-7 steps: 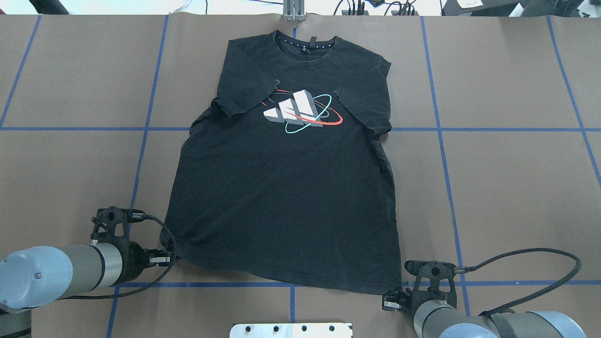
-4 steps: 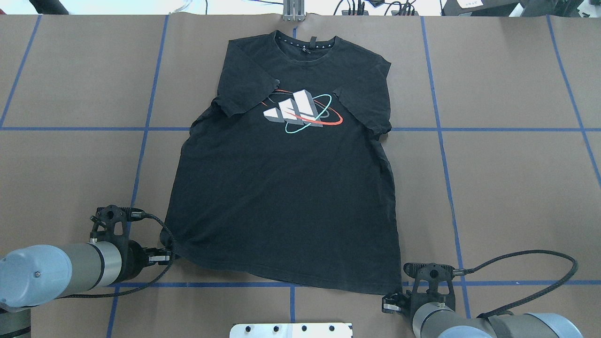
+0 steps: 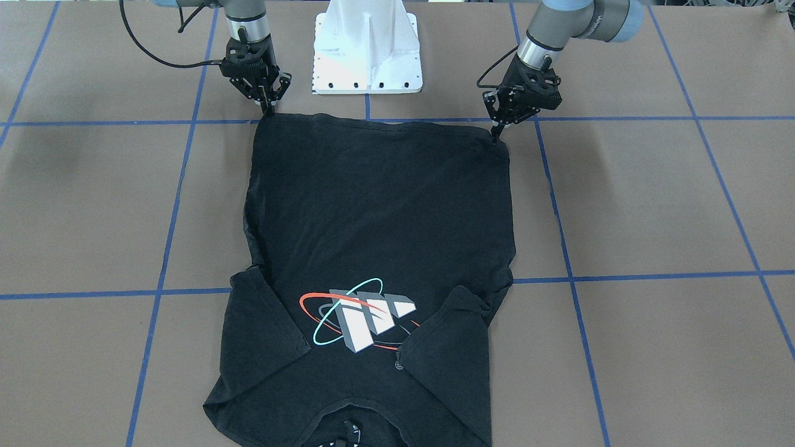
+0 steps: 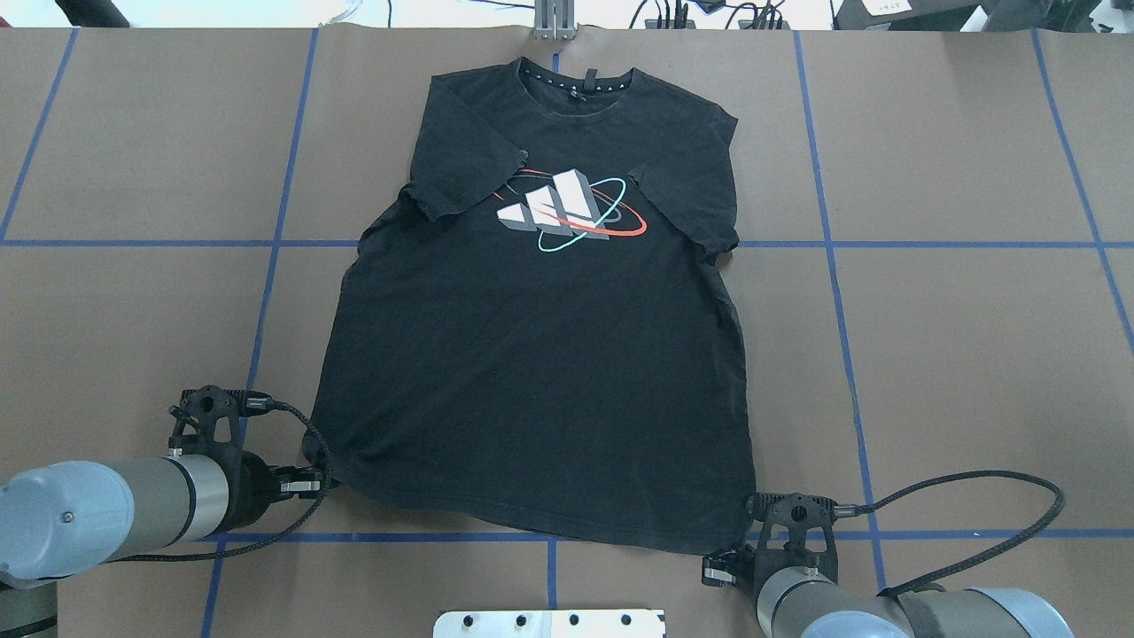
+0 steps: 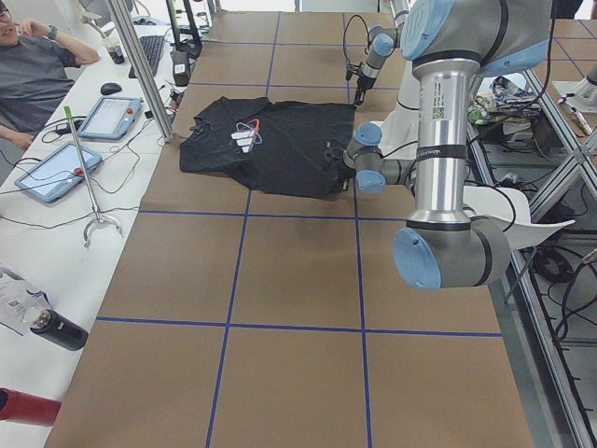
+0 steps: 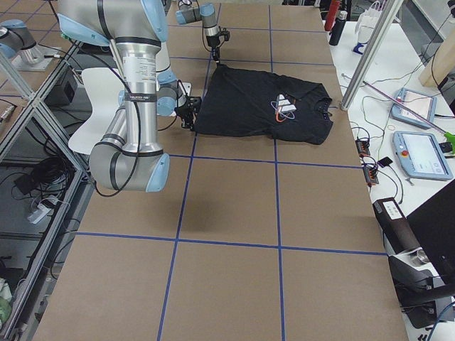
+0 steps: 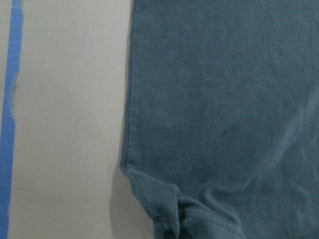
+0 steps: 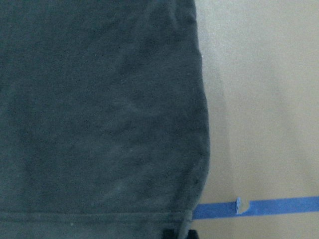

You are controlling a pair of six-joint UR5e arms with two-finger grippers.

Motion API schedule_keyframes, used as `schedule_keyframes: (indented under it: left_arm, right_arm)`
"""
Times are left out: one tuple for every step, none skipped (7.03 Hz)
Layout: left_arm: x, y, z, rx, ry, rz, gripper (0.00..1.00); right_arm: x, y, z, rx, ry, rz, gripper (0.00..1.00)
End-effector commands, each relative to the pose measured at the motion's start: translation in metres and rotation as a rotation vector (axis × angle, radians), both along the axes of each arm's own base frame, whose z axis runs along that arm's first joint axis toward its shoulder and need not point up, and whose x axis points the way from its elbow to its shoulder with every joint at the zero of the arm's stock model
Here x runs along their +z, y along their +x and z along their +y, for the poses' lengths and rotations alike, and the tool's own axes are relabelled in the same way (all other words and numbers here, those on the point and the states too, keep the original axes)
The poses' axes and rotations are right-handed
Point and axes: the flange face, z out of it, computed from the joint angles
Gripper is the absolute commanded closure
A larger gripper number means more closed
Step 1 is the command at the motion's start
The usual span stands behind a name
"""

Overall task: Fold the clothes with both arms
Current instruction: 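Grasp the hem corners with both grippers, adjusting the right gripper's grip, then lift the hem with both grippers and fold it toward the collar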

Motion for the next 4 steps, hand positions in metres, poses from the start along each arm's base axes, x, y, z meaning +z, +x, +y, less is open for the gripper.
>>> schedule_keyframes:
  left_arm:
    - [-0.001,0.000,0.001,0.001,-0.001,0.003,1.00]
    - [-0.002,0.000,0.000,-0.001,0.000,0.004,1.00]
    - [-0.013,-0.006,0.000,0.007,0.013,0.019,1.00]
    - [-0.030,-0.025,-0.016,0.013,0.059,0.028,1.00]
  right_arm:
    - [0.001,0.005,-0.007,0.015,0.003,0.001,1.00]
    - [-0.002,0.008,-0.013,0.028,0.002,-0.003,1.00]
    - [-0.015,0.021,-0.027,0.052,-0.001,-0.032,1.00]
    - [-0.025,0.040,-0.051,0.066,-0.038,-0.024,1.00]
